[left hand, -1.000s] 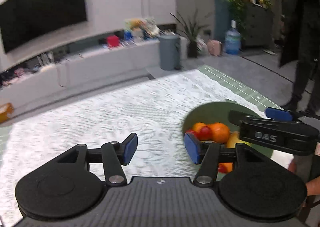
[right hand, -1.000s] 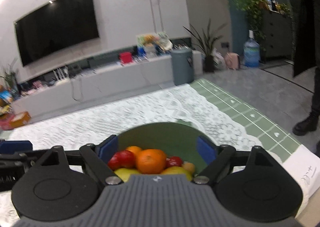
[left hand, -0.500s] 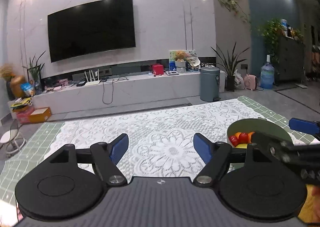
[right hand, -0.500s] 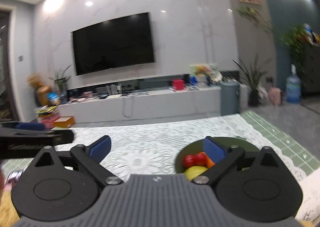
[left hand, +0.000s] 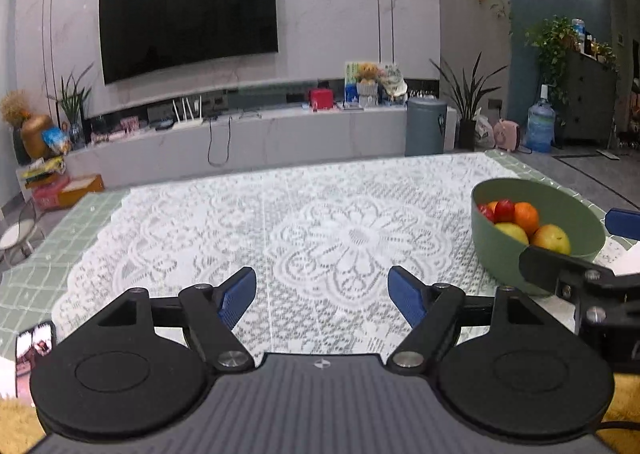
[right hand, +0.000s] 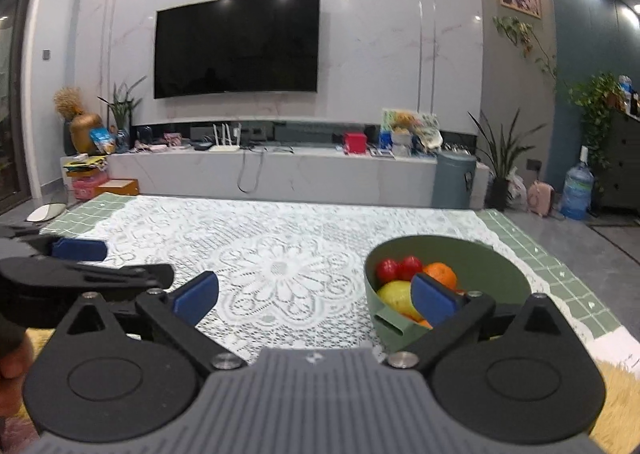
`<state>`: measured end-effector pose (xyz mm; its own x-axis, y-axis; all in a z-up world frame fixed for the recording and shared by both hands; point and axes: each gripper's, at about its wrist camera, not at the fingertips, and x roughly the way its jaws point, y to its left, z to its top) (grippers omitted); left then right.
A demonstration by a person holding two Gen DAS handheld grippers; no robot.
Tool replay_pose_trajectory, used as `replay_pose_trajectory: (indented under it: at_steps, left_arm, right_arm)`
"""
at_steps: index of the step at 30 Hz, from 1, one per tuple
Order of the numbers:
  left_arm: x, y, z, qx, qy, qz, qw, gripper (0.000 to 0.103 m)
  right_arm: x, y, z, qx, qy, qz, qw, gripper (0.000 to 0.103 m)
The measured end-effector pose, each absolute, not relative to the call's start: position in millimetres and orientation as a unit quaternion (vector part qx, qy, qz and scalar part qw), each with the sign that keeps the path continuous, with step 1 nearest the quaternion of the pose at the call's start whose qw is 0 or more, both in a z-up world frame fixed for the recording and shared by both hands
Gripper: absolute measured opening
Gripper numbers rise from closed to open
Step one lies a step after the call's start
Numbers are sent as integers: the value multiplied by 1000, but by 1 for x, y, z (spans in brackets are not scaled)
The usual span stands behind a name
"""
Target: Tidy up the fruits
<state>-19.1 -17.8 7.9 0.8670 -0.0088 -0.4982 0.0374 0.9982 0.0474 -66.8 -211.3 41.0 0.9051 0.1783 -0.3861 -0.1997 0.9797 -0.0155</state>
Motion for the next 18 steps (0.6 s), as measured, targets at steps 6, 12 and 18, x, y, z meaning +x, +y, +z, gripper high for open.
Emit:
replay_pose_trajectory:
  at_steps: [6,12,18]
  left_arm:
    - [-14,-4,-4,8,281,-15,960,88]
    - [-13,-2,-6,0,284,-22,959,88]
    - [-13,-3,-8,3,291,-27,956,88]
  right_arm:
    - [-44,-204,27,-23,239,92,966,99]
    - [-39,-199,22,-35,244,88,965,99]
    - [-43,-199,23,-42,239,87,966,99]
